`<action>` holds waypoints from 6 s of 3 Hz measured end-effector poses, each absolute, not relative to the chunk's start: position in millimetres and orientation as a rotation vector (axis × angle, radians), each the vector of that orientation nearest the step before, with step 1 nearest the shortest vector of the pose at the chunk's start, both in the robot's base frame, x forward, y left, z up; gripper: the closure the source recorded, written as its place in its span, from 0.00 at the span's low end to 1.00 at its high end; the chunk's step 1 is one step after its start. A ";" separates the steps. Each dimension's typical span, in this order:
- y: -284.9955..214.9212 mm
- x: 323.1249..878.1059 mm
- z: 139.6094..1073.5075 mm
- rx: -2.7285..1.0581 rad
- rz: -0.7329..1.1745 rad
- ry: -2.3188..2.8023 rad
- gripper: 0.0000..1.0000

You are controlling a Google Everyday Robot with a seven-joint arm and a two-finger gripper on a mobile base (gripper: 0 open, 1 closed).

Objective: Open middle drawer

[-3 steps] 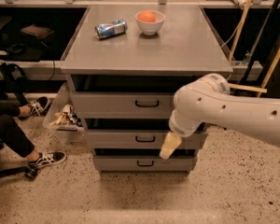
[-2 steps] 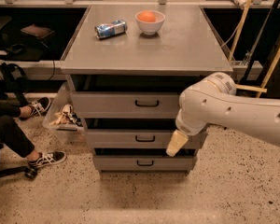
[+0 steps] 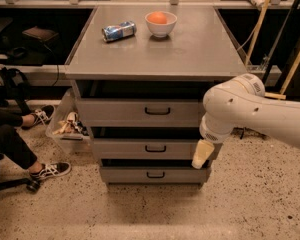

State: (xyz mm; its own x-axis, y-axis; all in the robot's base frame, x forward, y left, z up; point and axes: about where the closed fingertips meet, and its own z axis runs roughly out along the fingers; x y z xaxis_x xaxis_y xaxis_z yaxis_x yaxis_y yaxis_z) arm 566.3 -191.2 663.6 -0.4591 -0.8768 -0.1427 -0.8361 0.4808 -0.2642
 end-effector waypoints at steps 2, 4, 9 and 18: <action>-223.2 567.0 667.4 -1.715 -0.392 2.416 0.00; -235.5 572.1 675.6 -2.035 -0.510 2.158 0.00; -282.3 601.7 549.9 -2.124 -0.101 1.965 0.00; -226.0 665.5 388.5 -1.931 0.172 1.940 0.42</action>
Offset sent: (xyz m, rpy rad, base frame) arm -0.0008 -0.0244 0.0022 -0.1247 0.0377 0.1051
